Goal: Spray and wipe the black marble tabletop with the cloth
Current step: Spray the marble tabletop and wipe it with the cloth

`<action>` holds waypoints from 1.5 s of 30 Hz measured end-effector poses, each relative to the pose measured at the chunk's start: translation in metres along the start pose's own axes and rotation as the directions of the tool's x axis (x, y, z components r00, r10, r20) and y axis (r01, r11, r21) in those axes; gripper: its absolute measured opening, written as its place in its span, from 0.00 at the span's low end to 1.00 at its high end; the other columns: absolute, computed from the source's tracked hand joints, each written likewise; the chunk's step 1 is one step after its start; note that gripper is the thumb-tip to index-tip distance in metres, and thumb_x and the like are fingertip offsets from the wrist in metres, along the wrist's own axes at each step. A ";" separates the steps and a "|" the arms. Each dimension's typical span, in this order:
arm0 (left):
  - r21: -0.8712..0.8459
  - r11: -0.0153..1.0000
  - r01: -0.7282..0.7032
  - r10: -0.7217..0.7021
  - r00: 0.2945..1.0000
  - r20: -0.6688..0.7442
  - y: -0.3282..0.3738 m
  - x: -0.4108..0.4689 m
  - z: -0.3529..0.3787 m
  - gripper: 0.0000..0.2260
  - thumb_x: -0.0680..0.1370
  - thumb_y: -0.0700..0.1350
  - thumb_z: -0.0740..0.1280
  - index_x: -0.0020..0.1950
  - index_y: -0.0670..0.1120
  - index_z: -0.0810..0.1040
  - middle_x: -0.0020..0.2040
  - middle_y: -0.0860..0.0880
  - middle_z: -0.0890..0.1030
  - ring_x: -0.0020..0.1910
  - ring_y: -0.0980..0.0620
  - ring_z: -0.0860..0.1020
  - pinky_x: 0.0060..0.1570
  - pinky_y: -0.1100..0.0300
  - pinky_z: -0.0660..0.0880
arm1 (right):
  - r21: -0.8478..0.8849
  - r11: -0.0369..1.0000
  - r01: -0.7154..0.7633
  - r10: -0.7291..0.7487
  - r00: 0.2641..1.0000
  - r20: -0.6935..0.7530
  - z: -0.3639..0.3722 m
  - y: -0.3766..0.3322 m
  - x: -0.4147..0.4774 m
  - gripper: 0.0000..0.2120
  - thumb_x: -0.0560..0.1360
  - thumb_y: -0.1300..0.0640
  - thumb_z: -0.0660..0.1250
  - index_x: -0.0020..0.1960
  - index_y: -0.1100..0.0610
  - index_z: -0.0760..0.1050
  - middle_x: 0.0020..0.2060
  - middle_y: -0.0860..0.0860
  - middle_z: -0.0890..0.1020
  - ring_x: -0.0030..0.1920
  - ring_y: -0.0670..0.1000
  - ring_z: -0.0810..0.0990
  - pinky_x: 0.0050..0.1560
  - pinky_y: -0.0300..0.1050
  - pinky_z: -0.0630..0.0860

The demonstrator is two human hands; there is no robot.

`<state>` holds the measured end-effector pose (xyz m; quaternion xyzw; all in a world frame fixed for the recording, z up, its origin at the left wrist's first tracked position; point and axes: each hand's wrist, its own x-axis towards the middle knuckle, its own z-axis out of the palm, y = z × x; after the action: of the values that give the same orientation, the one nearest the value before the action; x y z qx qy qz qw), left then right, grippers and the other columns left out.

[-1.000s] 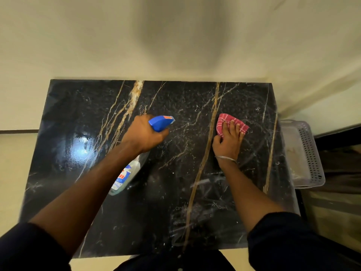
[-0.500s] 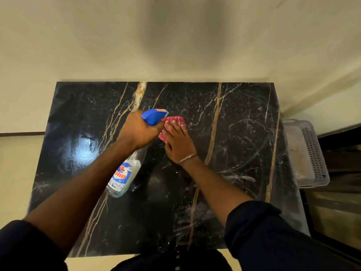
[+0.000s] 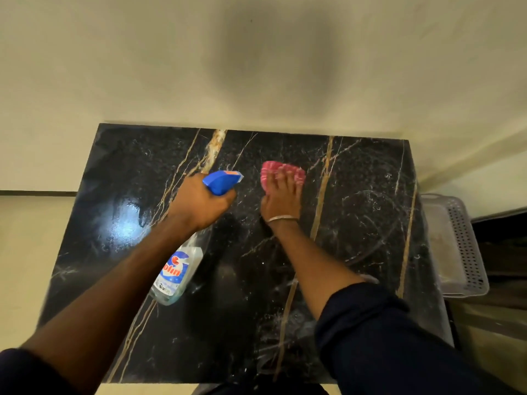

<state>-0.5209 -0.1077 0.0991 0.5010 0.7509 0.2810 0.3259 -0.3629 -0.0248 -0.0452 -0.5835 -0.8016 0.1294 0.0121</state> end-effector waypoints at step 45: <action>0.003 1.000 -0.011 0.011 0.999 0.050 0.016 -0.024 0.030 0.07 0.73 0.43 0.70 0.37 0.46 0.74 0.28 0.48 0.74 0.26 0.55 0.72 0.27 0.69 0.70 | -0.085 0.906 0.415 -0.401 0.905 0.142 0.017 0.053 -0.124 0.32 0.74 0.50 0.55 0.78 0.53 0.58 0.78 0.55 0.59 0.78 0.59 0.54 0.76 0.61 0.55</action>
<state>-0.4818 -0.1222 0.0972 0.5125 0.7402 0.2688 0.3423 -0.2767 -0.1290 -0.0571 -0.3934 -0.9113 0.1136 -0.0428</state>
